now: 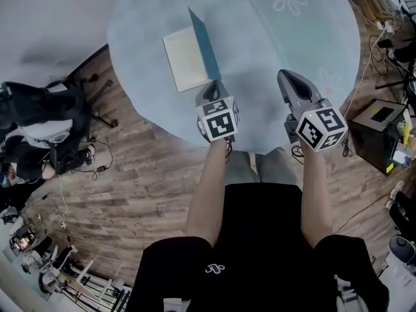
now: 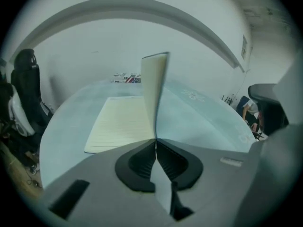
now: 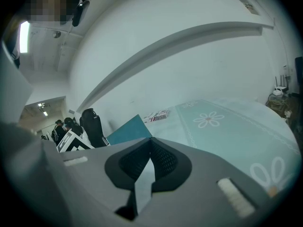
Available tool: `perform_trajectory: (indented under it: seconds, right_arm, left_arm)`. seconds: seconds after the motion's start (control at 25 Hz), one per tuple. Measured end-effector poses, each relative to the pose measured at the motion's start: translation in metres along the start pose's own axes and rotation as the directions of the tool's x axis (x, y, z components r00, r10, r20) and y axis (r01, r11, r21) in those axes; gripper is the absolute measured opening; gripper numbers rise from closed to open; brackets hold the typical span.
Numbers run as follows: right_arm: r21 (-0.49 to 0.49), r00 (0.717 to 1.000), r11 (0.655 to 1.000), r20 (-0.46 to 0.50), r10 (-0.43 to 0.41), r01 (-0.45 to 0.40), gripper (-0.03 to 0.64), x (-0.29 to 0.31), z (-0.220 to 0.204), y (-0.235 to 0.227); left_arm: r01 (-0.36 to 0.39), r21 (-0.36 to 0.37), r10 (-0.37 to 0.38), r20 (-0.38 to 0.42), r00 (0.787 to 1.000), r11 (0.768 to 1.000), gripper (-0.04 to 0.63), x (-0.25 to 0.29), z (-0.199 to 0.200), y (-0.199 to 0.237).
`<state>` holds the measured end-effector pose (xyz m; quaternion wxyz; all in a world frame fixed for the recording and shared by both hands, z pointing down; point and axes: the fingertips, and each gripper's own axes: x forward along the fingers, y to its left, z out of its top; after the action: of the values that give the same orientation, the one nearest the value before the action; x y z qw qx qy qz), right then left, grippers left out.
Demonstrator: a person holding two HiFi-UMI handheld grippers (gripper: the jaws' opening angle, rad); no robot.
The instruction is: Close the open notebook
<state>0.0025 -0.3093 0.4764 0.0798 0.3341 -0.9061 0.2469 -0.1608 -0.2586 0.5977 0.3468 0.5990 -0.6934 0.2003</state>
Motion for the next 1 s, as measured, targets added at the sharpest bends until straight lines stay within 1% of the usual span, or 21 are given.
perform_trajectory:
  seconds: [0.2, 0.32, 0.4, 0.44, 0.56, 0.72, 0.84, 0.92, 0.96, 1.0]
  right_arm:
    - [-0.014, 1.0, 0.999, -0.007, 0.029, -0.03, 0.012, 0.012, 0.001, 0.013]
    - [-0.03, 0.998, 0.998, -0.004, 0.055, -0.055, 0.012, 0.021, 0.006, 0.026]
    - [-0.045, 0.997, 0.996, 0.007, 0.075, -0.075, 0.012, 0.026, 0.013, 0.038]
    - [-0.053, 0.996, 0.995, 0.017, 0.086, -0.085, 0.012, 0.028, 0.017, 0.044]
    - [-0.086, 0.99, 0.989, 0.06, 0.127, -0.122, 0.012, 0.041, 0.038, 0.066]
    - [-0.147, 0.977, 0.977, 0.122, 0.174, -0.156, 0.012, 0.056, 0.074, 0.098]
    - [-0.189, 0.963, 0.968, 0.183, 0.197, -0.162, 0.012, 0.059, 0.106, 0.119]
    - [-0.209, 0.951, 0.965, 0.23, 0.207, -0.16, 0.012, 0.058, 0.126, 0.132]
    - [-0.218, 0.945, 0.963, 0.252, 0.209, -0.155, 0.012, 0.057, 0.136, 0.137]
    - [-0.228, 0.94, 0.962, 0.271, 0.209, -0.148, 0.012, 0.056, 0.146, 0.142]
  left_arm:
    - [-0.03, -0.054, 0.028, -0.041, 0.999, 0.998, 0.003, 0.001, -0.009, 0.021]
    - [-0.048, -0.116, 0.044, -0.03, 0.999, 0.992, 0.003, -0.011, -0.005, 0.035]
    - [-0.052, -0.165, 0.055, 0.013, 0.998, 0.985, 0.003, -0.024, 0.009, 0.045]
    - [-0.051, -0.178, 0.06, 0.045, 0.997, 0.983, 0.003, -0.032, 0.02, 0.049]
    - [-0.044, -0.18, 0.075, 0.169, 0.983, 0.983, 0.003, -0.058, 0.067, 0.062]
    - [-0.039, -0.154, 0.086, 0.315, 0.945, 0.987, 0.003, -0.097, 0.133, 0.077]
    - [-0.023, -0.148, 0.083, 0.418, 0.905, 0.989, 0.003, -0.132, 0.173, 0.085]
    - [-0.011, -0.127, 0.073, 0.491, 0.868, 0.992, 0.003, -0.155, 0.195, 0.087]
    - [0.001, -0.111, 0.058, 0.533, 0.844, 0.994, 0.003, -0.167, 0.206, 0.087]
    - [0.023, -0.091, 0.034, 0.577, 0.816, 0.996, 0.003, -0.179, 0.216, 0.085]
